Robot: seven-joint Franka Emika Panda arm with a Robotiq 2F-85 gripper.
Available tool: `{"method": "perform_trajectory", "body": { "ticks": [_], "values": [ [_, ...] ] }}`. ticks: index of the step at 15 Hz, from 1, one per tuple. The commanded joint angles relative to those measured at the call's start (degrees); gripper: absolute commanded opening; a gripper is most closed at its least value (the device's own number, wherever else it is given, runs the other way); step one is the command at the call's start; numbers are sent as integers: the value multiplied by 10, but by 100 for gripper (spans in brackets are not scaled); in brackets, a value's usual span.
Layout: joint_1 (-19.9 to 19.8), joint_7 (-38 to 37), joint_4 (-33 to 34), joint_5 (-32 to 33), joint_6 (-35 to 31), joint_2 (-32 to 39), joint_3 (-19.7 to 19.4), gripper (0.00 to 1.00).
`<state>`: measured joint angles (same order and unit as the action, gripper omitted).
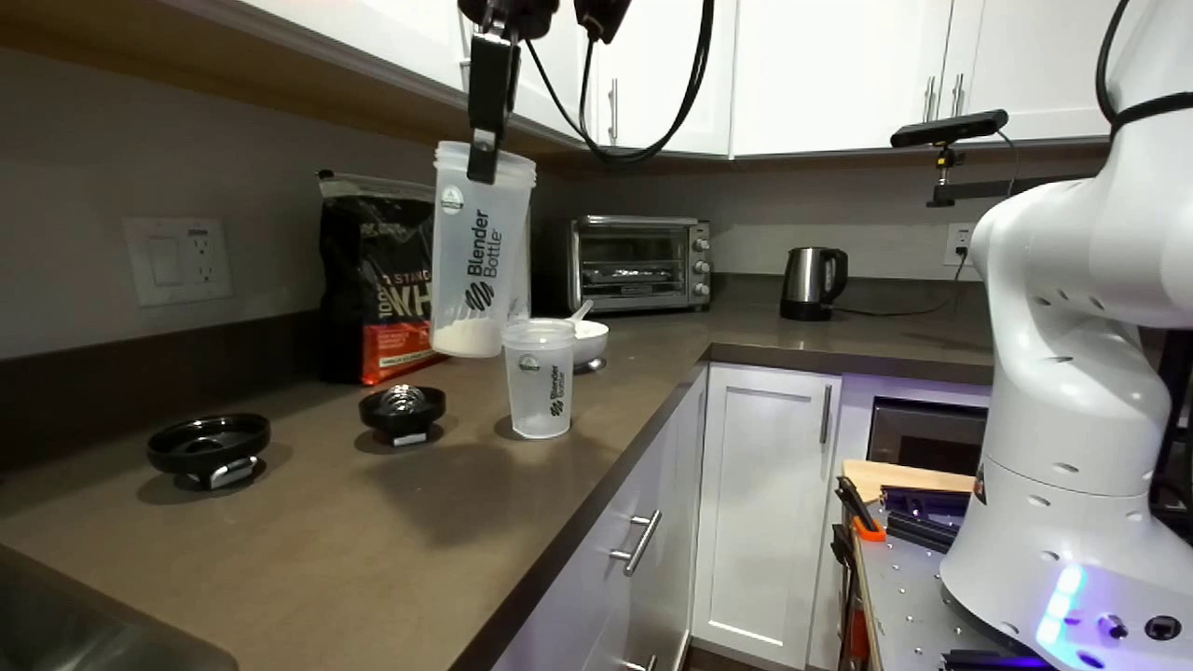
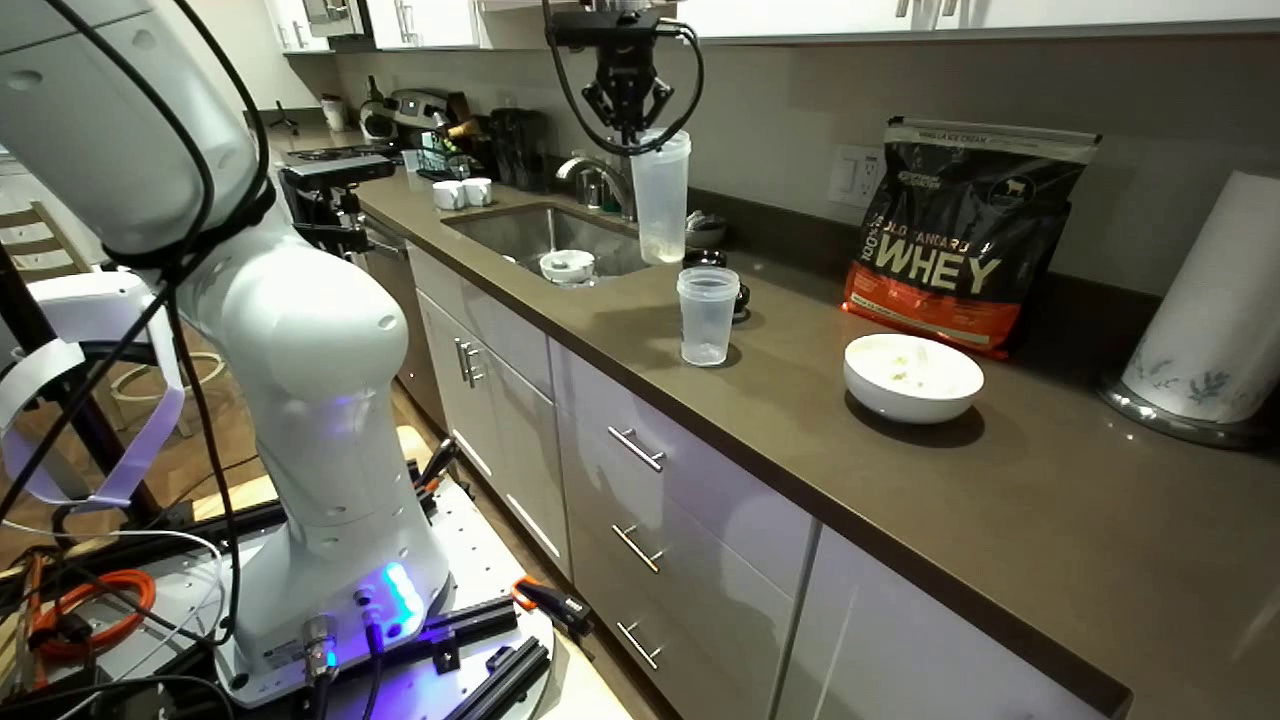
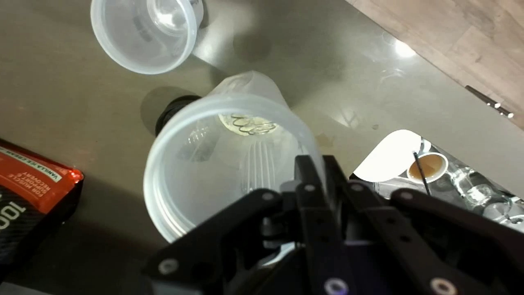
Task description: Move the bigger cup to the left
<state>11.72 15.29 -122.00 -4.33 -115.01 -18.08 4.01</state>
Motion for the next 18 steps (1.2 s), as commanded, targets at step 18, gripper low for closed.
{"method": "perform_trajectory", "body": {
  "ticks": [18],
  "values": [
    [9,7,-28,-5,-22,86,53,4]
  ]
}}
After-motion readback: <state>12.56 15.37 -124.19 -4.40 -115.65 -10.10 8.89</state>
